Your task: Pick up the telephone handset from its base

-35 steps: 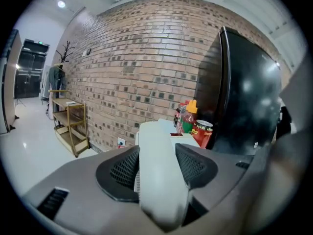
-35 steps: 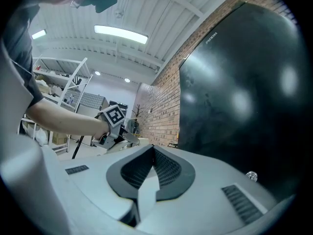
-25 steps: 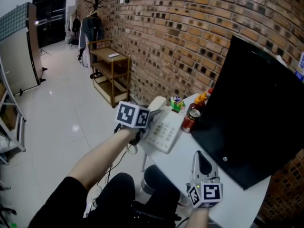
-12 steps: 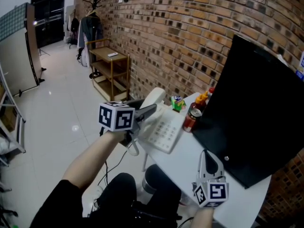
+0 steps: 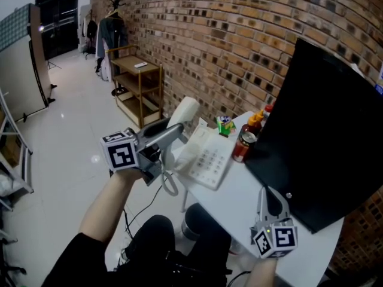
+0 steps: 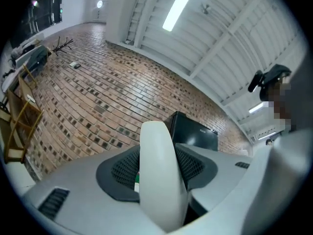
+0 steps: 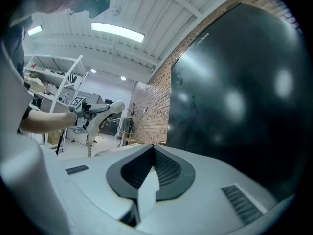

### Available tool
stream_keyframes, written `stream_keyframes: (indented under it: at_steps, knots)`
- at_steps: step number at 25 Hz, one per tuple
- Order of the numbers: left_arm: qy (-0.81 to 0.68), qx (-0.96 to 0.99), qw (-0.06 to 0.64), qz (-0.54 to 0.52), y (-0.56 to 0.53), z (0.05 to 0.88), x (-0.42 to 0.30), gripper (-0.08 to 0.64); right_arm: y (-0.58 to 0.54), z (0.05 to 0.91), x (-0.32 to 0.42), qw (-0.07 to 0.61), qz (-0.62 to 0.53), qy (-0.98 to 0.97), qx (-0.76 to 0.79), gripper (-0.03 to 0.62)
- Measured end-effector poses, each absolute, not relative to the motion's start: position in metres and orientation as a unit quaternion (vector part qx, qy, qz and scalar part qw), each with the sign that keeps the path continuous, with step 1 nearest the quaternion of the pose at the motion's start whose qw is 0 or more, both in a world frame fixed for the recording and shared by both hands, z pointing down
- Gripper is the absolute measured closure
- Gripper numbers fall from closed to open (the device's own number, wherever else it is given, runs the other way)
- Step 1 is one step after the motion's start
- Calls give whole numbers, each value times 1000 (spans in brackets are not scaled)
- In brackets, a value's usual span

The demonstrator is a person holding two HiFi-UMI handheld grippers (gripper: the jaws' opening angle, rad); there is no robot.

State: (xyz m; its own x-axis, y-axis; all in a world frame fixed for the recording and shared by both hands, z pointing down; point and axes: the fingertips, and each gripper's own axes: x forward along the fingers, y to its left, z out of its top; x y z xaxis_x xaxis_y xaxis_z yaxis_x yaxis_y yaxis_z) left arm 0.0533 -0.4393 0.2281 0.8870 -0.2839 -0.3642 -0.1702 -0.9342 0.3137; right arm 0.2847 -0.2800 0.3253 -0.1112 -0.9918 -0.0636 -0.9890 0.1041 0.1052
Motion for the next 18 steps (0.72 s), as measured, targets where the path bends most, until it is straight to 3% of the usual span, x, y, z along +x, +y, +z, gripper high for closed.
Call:
stream_keyframes:
  at_steps: [4, 18]
  knots:
    - [-60, 963, 126, -232, -423, 222, 52, 342, -278, 324, 287, -27, -38, -755, 655, 583]
    - [-14, 962, 110, -248, -410, 224, 48, 342, -287, 321, 282, -19, -41, -759, 649, 584]
